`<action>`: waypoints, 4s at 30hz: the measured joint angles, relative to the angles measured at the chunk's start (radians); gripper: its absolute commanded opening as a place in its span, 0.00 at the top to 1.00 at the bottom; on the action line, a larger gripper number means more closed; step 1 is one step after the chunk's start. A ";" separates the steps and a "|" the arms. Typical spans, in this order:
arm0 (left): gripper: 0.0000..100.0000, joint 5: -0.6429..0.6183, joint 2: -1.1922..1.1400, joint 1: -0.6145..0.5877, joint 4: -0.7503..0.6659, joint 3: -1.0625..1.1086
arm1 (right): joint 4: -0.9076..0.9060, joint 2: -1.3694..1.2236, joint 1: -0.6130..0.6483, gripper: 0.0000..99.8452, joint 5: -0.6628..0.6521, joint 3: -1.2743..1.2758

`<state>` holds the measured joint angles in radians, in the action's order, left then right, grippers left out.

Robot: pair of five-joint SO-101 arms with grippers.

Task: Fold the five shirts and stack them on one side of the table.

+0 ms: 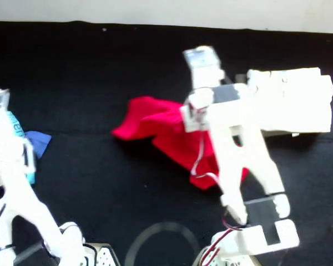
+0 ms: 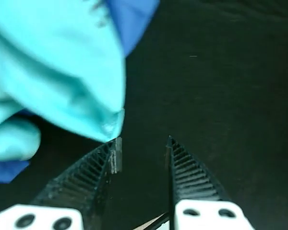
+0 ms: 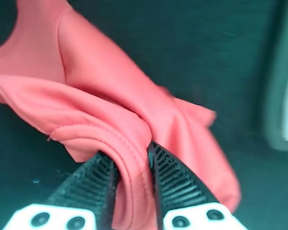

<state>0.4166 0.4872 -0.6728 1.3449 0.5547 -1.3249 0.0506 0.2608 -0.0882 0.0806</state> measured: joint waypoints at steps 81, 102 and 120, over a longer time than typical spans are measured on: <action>0.84 -0.144 0.000 0.014 -0.149 0.226 | -0.428 -0.996 0.078 0.98 -0.333 -1.346; 0.84 -0.144 0.000 0.014 -0.149 0.226 | -0.410 -1.045 0.196 0.73 -0.404 -1.244; 0.84 -0.144 0.000 0.014 -0.149 0.226 | -0.313 -1.125 0.017 0.99 -0.404 -1.258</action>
<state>0.2723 0.4872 -0.6590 1.1960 0.7802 -1.6379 -1.0740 0.2777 -0.4918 -1.1776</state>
